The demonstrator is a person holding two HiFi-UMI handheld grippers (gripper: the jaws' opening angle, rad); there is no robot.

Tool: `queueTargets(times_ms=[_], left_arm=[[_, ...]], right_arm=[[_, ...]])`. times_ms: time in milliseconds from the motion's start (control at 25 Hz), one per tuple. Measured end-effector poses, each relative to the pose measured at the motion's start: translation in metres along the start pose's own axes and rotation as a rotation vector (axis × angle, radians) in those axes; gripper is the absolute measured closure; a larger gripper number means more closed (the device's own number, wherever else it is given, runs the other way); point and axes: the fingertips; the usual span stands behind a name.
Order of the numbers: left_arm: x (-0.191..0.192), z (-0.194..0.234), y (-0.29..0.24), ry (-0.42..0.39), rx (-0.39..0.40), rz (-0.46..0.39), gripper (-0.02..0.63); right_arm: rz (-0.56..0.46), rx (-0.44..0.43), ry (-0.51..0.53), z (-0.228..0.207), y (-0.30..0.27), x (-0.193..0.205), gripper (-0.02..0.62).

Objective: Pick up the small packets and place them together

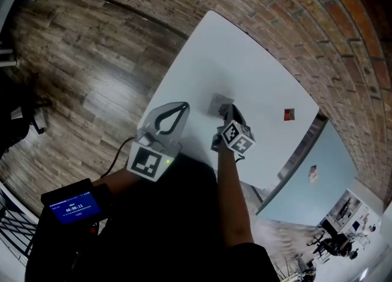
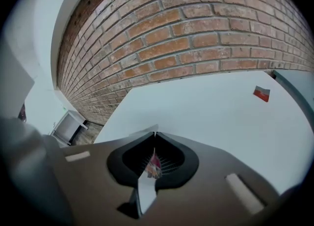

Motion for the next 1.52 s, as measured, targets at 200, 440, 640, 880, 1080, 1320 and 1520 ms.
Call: queueTargets(times_ms=[200, 440, 640, 880, 1080, 1320, 1520], left_arm=[[0.005, -0.021, 0.001, 0.005, 0.003, 0.018, 0.606], [0.01, -0.02, 0.002, 0.007, -0.014, 0.042, 0.606], [0.008, -0.015, -0.003, 0.0, -0.029, 0.05, 0.606], [0.008, -0.016, -0.007, 0.001, -0.045, 0.069, 0.606], [0.013, -0.017, -0.004, 0.013, -0.045, 0.09, 0.606], [0.012, -0.028, -0.006, -0.014, -0.023, 0.087, 0.606], [0.005, -0.021, -0.006, -0.029, -0.041, 0.068, 0.606]], right_arm=[[-0.012, 0.024, -0.048, -0.025, 0.006, 0.001, 0.581], [-0.025, 0.069, -0.089, -0.043, 0.0, -0.001, 0.581], [-0.036, 0.099, -0.122, -0.05, -0.005, -0.005, 0.581], [-0.027, 0.116, -0.153, -0.057, -0.01, -0.002, 0.581], [-0.021, 0.124, -0.173, -0.059, -0.015, 0.005, 0.58], [-0.041, 0.13, -0.187, -0.068, -0.012, 0.006, 0.58], [-0.048, 0.123, -0.195, -0.067, -0.018, 0.01, 0.58]])
Point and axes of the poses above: the fingertips, and each gripper's own axes: y backward along the fingers, z to its left, x out of its underside, and after that the axes turned 12 degrees about -x, right-handed
